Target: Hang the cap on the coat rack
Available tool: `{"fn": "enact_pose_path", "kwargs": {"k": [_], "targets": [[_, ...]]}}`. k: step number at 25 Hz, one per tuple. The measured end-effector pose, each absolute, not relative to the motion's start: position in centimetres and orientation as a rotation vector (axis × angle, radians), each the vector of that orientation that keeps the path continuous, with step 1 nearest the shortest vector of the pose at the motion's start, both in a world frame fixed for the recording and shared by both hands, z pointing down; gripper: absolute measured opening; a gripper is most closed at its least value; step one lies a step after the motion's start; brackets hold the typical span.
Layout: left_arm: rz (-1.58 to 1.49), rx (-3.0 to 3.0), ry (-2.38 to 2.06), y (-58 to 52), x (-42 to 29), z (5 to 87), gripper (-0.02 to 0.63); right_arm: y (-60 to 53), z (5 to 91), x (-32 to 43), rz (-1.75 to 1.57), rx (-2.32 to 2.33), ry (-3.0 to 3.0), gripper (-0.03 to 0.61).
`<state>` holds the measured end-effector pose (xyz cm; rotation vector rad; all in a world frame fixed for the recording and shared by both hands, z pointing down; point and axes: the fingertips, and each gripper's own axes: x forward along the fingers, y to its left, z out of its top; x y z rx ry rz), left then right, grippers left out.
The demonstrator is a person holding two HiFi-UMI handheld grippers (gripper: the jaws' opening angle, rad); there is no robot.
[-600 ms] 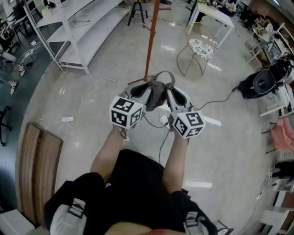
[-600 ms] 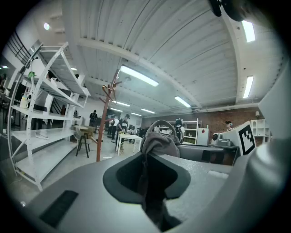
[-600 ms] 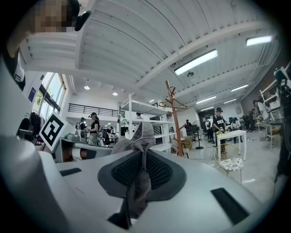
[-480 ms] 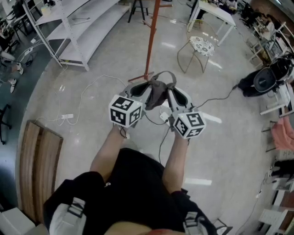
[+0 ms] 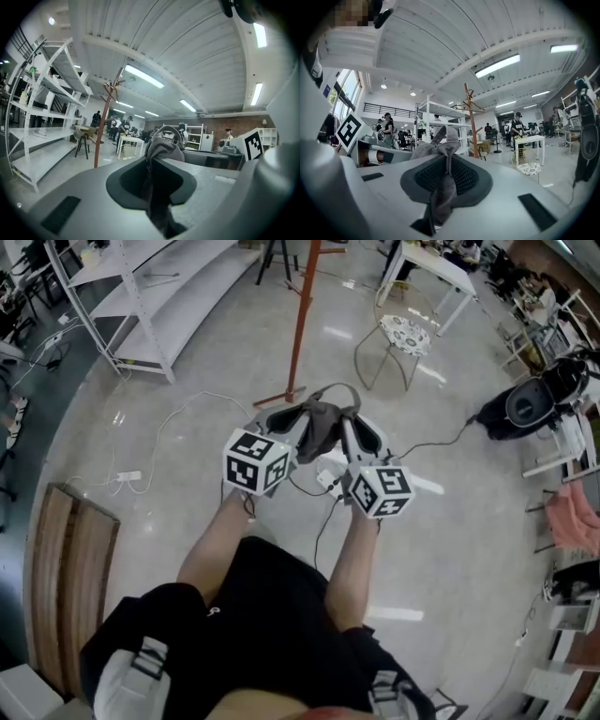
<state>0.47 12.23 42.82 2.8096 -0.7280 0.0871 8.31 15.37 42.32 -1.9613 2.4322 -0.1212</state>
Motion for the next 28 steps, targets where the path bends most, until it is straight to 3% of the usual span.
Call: {"fn": "enact_pose_path", "kwargs": {"k": [10, 28], "targets": [[0.094, 2.774, -0.821, 9.1, -1.0, 42.7, 0.029, 11.0, 41.7, 7.0, -0.139, -1.85, 2.53, 0.035], [0.22, 2.643, -0.828, -11.6, 3.3, 49.1, 0.029, -10.2, 48.1, 11.5, -0.295, -1.879, 2.604, 0.04]]}}
